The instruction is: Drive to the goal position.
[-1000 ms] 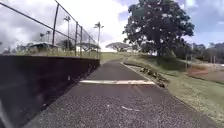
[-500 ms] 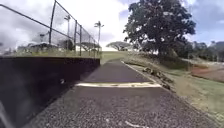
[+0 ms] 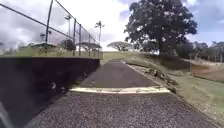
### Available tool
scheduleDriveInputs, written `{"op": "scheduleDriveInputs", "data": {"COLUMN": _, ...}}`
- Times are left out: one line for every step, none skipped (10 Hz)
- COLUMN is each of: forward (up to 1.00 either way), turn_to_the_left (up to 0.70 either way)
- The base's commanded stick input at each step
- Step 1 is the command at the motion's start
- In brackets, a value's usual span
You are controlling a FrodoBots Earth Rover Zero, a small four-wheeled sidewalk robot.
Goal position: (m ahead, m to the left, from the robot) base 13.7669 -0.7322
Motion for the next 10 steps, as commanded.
{"op": "scheduleDriveInputs", "data": {"forward": 0.7, "turn_to_the_left": 0.0}}
{"op": "scheduleDriveInputs", "data": {"forward": 0.7, "turn_to_the_left": 0.0}}
{"op": "scheduleDriveInputs", "data": {"forward": 0.7, "turn_to_the_left": 0.0}}
{"op": "scheduleDriveInputs", "data": {"forward": 0.7, "turn_to_the_left": 0.0}}
{"op": "scheduleDriveInputs", "data": {"forward": 0.7, "turn_to_the_left": 0.0}}
{"op": "scheduleDriveInputs", "data": {"forward": 0.7, "turn_to_the_left": 0.0}}
{"op": "scheduleDriveInputs", "data": {"forward": 0.7, "turn_to_the_left": 0.0}}
{"op": "scheduleDriveInputs", "data": {"forward": 0.7, "turn_to_the_left": 0.0}}
{"op": "scheduleDriveInputs", "data": {"forward": 0.7, "turn_to_the_left": -0.01}}
{"op": "scheduleDriveInputs", "data": {"forward": 0.7, "turn_to_the_left": -0.2}}
